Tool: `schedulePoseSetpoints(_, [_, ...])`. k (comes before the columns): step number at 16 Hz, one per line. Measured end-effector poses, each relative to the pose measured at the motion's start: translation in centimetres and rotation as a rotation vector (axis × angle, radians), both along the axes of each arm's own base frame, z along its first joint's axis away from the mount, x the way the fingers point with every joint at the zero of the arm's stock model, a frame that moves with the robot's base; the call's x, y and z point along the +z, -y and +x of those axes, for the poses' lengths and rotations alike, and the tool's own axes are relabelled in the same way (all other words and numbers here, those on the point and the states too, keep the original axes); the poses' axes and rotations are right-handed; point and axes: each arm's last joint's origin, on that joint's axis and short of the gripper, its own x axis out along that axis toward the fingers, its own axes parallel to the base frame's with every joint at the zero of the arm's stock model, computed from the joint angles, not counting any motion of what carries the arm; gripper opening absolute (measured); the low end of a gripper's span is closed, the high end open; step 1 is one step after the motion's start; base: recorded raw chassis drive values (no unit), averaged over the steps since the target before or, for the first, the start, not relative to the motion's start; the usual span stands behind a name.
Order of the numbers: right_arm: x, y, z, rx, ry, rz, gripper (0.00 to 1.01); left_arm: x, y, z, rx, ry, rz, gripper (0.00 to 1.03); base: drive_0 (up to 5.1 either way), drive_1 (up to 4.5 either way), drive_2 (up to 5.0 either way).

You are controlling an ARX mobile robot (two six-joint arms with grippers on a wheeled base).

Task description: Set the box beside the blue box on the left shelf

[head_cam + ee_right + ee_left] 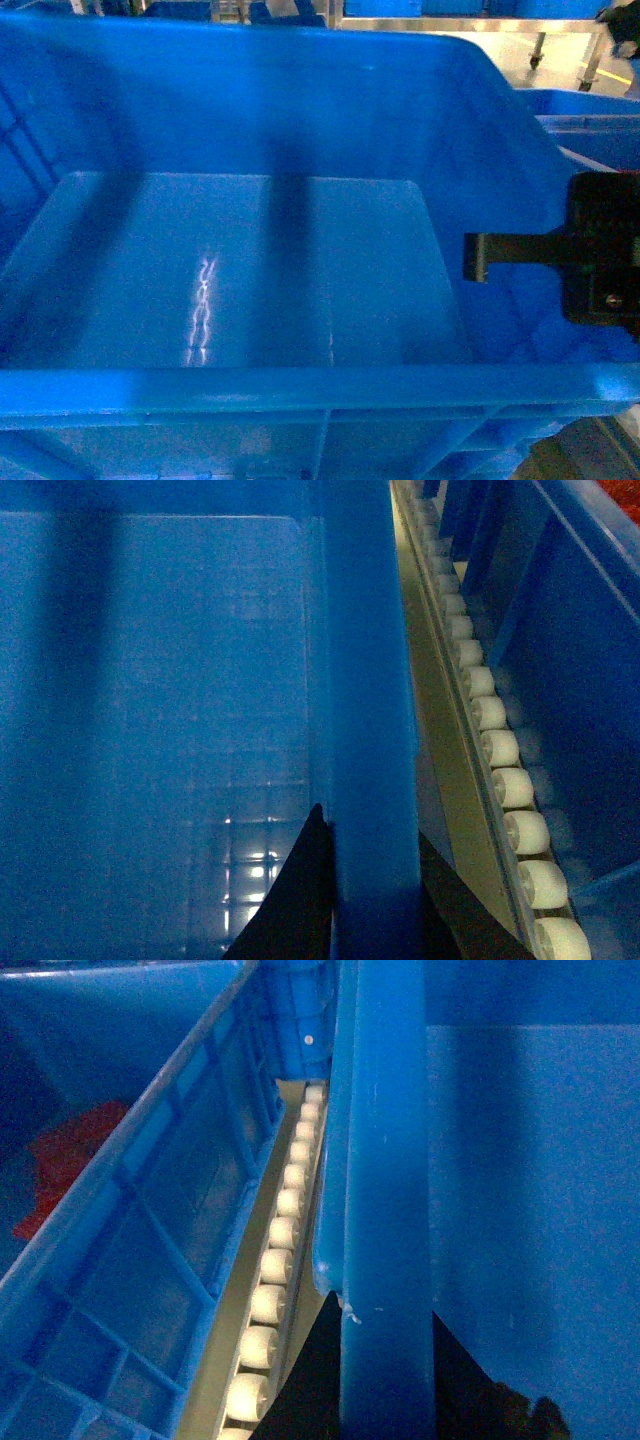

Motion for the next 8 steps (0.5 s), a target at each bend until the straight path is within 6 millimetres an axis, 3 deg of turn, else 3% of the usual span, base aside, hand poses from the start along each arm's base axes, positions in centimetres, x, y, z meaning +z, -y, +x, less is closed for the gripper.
schedulePoseSetpoints(3, [-1.4, 0.2, 1.0, -0.031, -0.072, -0.018, 0.11, -1.3, 0.3, 1.6, -0.029, -0.052, 0.002, 0.09, 0.0, 0.0, 0.0])
schedulePoseSetpoints(8, [-1.5, 1.8, 0.9, -0.064, -0.092, -0.075, 0.11, -2.5, 2.1, 2.7, -0.066, -0.141, -0.046, 0.09, 0.0, 0.0, 0.0])
